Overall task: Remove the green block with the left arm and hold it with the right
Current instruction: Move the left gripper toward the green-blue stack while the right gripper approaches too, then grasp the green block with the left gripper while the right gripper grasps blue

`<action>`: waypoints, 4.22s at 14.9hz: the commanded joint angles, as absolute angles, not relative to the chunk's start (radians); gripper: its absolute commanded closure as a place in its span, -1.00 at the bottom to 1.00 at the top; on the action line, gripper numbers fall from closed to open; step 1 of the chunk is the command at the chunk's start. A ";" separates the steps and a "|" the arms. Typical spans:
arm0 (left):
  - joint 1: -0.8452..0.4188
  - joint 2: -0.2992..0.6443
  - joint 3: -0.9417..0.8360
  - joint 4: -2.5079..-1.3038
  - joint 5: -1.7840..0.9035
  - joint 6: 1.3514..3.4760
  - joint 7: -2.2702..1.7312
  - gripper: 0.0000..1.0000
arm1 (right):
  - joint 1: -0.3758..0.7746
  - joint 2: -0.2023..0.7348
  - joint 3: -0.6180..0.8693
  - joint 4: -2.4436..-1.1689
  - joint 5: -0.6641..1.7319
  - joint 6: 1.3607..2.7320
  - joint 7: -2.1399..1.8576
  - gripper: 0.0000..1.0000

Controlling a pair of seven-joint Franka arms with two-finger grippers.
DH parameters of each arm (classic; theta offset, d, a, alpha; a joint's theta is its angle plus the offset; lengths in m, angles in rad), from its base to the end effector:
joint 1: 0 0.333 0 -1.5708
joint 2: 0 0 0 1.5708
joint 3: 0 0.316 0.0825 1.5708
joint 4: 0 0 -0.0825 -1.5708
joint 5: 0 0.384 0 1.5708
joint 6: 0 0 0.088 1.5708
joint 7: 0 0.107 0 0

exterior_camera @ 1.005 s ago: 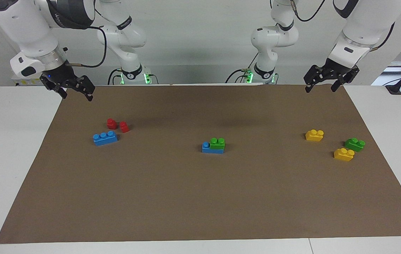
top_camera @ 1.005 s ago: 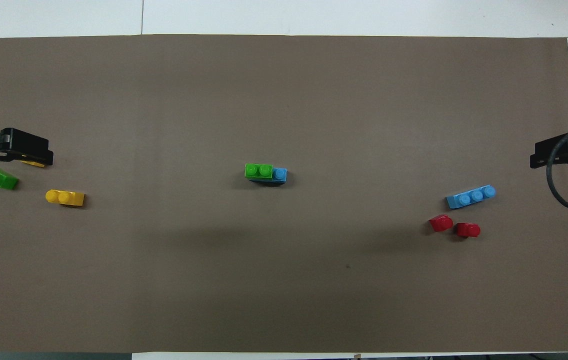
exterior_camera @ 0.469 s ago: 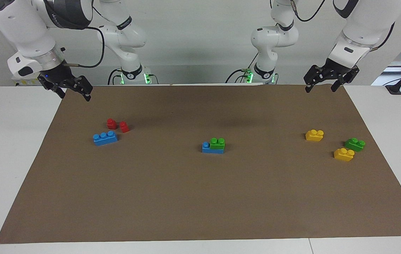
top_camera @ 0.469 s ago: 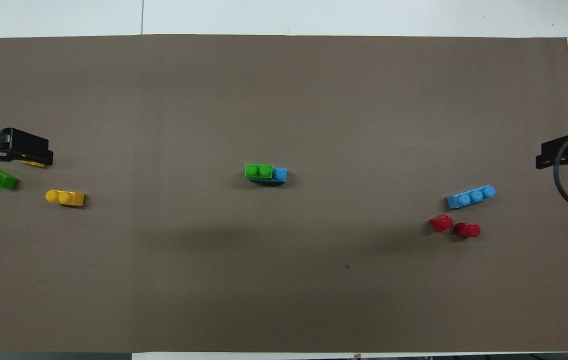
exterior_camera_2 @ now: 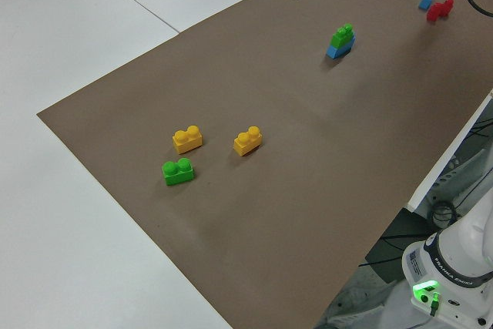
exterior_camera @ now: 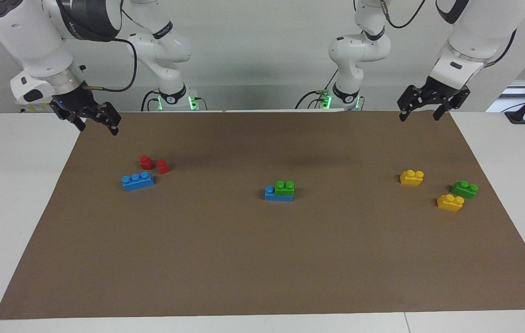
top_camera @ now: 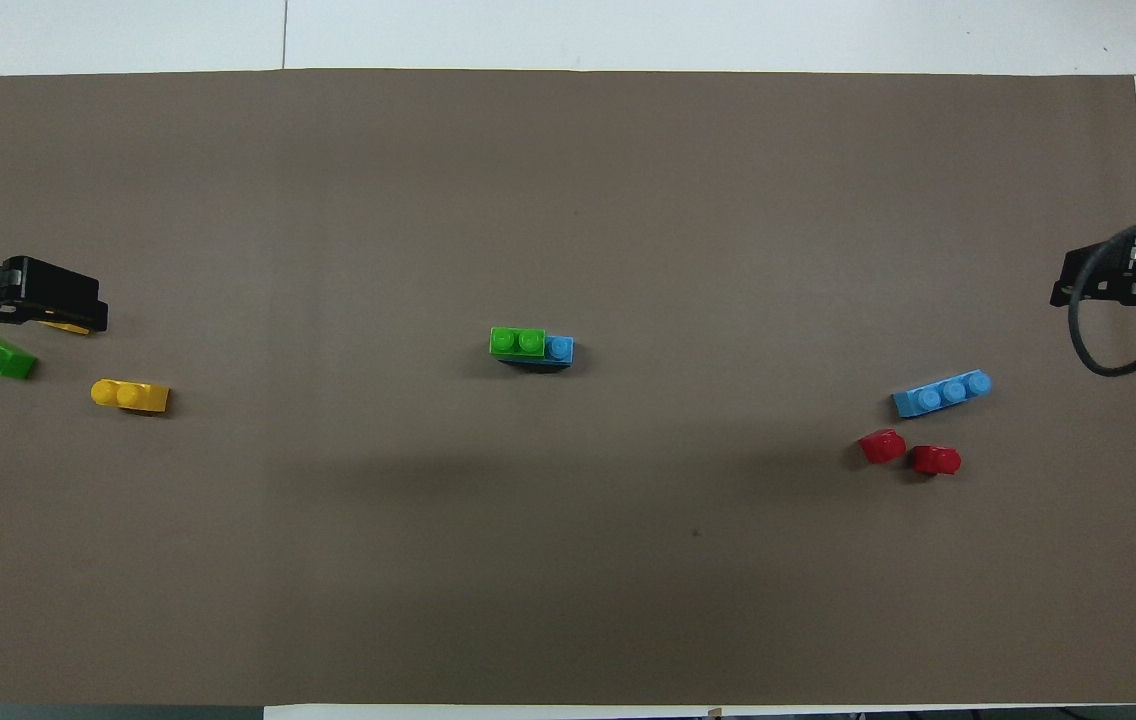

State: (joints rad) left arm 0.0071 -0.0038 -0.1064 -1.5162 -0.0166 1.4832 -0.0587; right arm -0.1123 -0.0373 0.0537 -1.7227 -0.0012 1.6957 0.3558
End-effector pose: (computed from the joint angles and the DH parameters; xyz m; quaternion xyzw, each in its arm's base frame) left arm 0.5418 -0.0560 0.6446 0.9996 -0.0209 -0.0152 0.0069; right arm 0.5498 -0.0319 0.5838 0.9786 -0.2057 0.0053 0.0008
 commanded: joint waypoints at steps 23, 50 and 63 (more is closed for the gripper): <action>-0.265 -0.126 -0.112 -1.893 -0.046 1.833 -1.316 -1.00 | 0.297 0.279 0.063 -1.786 0.399 2.155 1.557 -0.95; -0.463 0.282 -0.106 -1.772 -0.046 2.145 -1.970 -1.00 | 0.456 0.446 0.064 -1.844 0.482 2.485 1.698 -0.95; -0.512 0.334 -0.107 -1.801 0.060 2.158 -2.229 -1.00 | 0.485 0.451 0.064 -1.893 0.517 2.577 1.709 0.21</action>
